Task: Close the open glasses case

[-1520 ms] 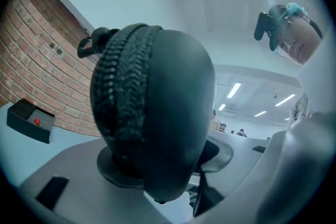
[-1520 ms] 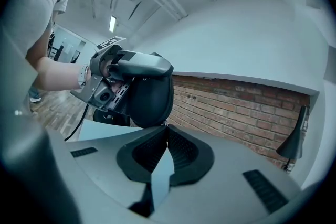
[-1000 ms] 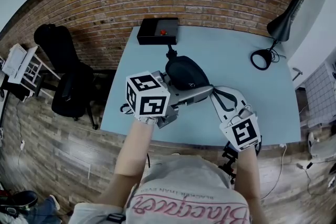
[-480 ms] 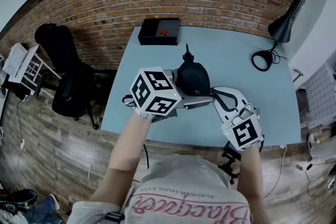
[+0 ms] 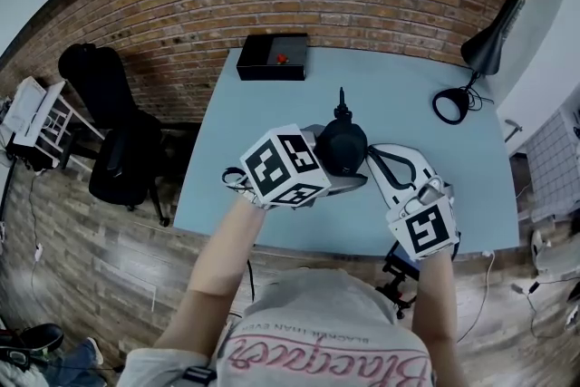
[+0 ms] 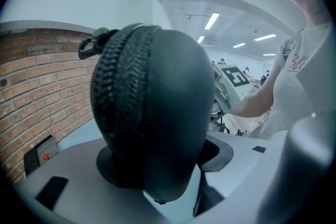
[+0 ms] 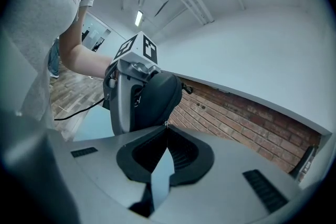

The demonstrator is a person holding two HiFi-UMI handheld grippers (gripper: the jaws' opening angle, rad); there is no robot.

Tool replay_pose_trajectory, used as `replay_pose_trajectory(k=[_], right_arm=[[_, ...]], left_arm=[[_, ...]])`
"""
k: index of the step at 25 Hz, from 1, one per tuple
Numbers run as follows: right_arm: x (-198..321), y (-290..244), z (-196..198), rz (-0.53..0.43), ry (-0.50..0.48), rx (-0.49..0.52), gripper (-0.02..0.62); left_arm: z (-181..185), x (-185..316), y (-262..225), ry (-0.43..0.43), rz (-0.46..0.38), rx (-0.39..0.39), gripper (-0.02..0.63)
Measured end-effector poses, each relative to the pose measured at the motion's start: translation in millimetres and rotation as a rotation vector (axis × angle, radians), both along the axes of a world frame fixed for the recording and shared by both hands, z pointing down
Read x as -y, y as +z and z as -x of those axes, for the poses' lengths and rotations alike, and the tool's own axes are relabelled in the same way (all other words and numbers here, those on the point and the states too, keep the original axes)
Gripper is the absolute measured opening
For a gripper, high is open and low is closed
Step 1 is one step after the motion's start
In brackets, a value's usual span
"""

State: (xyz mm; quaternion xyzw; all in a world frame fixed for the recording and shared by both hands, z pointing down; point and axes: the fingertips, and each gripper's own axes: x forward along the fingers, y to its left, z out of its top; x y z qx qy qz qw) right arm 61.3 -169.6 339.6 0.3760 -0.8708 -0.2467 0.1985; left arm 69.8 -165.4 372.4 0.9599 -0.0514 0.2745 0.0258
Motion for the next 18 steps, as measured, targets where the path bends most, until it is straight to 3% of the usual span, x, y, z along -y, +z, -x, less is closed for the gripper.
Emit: replay_pose_trajectory(k=[7, 18], right_arm=[[2, -7, -1, -0.023, 0.021, -0.015, 0.020], [5, -8, 0, -0.079, 0.077, -0.102, 0.020]], left_arm=[[3, 1, 26, 0.001, -0.040, 0.139, 0.273], [13, 7, 43, -0.007, -0.087, 0.291, 0.273]])
